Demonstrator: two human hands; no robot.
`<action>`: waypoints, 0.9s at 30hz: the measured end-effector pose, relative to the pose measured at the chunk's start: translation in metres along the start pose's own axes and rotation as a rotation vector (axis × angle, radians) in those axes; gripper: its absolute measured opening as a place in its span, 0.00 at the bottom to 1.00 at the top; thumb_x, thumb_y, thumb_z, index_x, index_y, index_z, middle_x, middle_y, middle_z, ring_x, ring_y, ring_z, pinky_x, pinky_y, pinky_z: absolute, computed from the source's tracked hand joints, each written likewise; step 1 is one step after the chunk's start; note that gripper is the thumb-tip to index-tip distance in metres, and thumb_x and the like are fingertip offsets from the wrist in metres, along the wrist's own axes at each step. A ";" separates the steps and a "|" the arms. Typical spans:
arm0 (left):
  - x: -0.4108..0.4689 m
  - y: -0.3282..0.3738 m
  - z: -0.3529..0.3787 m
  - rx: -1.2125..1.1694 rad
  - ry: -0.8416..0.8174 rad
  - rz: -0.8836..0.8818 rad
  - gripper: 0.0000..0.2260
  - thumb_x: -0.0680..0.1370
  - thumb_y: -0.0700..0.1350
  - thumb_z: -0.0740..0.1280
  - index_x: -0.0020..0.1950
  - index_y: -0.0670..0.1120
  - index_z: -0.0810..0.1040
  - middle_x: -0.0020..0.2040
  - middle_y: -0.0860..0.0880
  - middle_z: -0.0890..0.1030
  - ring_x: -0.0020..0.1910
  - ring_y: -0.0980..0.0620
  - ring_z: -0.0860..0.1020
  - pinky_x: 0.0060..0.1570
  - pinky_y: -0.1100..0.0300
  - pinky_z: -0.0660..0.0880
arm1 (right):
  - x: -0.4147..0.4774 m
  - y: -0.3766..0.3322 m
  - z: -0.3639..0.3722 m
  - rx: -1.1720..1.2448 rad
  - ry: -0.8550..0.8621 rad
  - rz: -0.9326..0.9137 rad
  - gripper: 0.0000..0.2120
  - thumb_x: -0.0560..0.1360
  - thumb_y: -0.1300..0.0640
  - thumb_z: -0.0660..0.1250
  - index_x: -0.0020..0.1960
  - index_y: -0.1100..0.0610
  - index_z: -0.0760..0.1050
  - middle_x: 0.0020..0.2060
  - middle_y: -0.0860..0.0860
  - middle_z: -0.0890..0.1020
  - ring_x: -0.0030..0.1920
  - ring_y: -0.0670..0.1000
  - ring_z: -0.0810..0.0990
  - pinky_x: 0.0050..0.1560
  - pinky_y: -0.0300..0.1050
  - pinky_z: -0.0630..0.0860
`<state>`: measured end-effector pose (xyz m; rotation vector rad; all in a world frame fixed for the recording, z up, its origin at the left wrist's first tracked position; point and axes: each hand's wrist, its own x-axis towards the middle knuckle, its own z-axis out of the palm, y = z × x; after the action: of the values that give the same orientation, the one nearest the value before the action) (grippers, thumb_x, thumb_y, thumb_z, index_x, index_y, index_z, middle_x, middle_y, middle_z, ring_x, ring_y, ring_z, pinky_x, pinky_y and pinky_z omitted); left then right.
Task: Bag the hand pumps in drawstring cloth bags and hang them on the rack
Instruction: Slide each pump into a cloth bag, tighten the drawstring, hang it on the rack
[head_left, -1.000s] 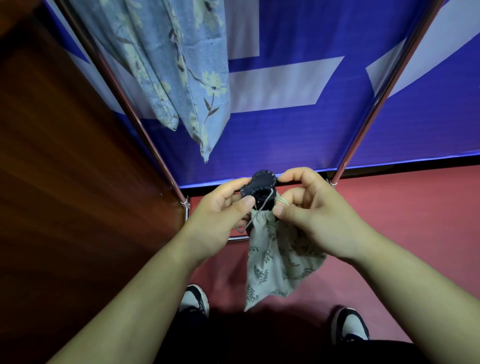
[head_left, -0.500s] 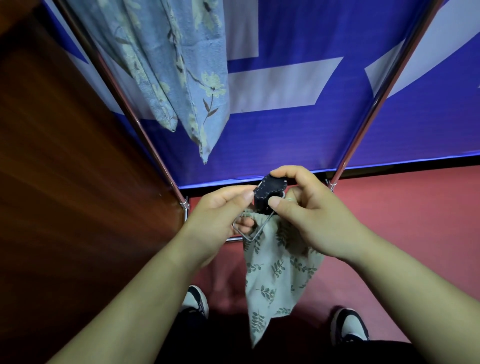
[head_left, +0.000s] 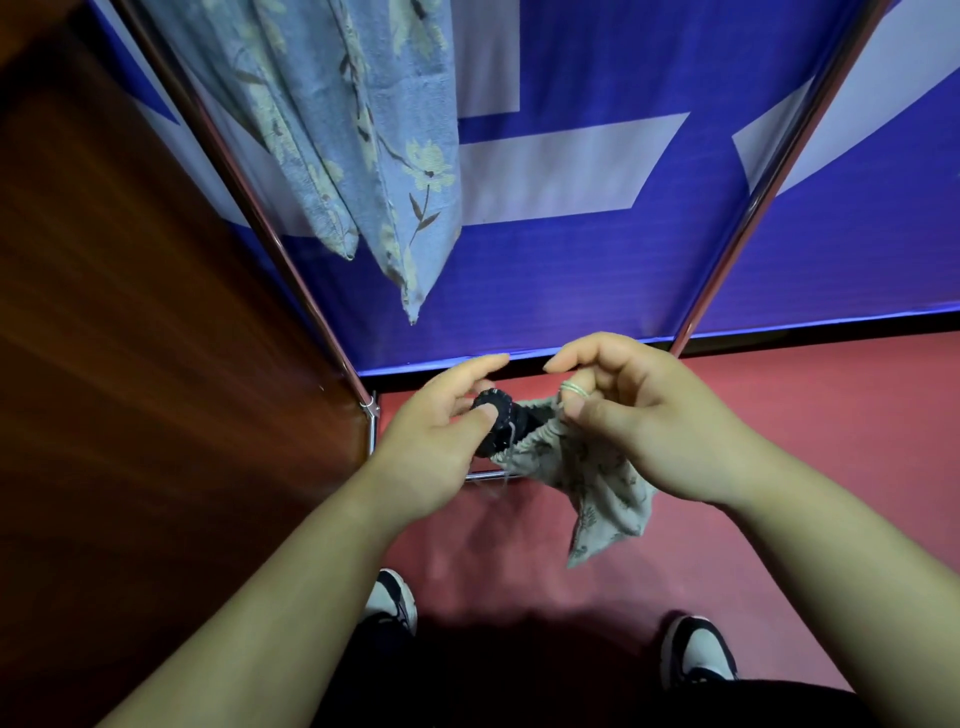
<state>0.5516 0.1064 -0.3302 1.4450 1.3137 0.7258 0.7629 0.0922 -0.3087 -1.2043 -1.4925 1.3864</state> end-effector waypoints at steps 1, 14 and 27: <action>0.001 0.001 0.001 0.018 -0.003 0.041 0.18 0.79 0.43 0.65 0.59 0.68 0.79 0.59 0.59 0.82 0.60 0.61 0.80 0.65 0.61 0.72 | 0.000 -0.001 0.000 0.002 -0.006 -0.003 0.12 0.80 0.70 0.64 0.57 0.56 0.76 0.37 0.55 0.76 0.37 0.53 0.70 0.39 0.44 0.70; -0.005 0.015 0.002 0.338 -0.131 0.112 0.17 0.70 0.53 0.80 0.49 0.73 0.79 0.41 0.55 0.75 0.37 0.60 0.75 0.42 0.58 0.75 | -0.007 -0.016 0.002 -0.284 -0.102 -0.156 0.11 0.79 0.67 0.65 0.51 0.51 0.72 0.38 0.49 0.79 0.42 0.56 0.77 0.44 0.60 0.76; -0.007 0.019 0.010 0.036 -0.157 0.077 0.05 0.78 0.44 0.73 0.45 0.43 0.84 0.36 0.51 0.76 0.35 0.55 0.71 0.40 0.59 0.69 | -0.004 -0.014 -0.003 -0.089 -0.083 -0.123 0.08 0.78 0.66 0.68 0.50 0.56 0.71 0.38 0.50 0.83 0.38 0.50 0.78 0.43 0.48 0.75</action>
<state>0.5652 0.0985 -0.3144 1.5561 1.1608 0.6284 0.7650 0.0899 -0.2940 -1.1006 -1.6731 1.3134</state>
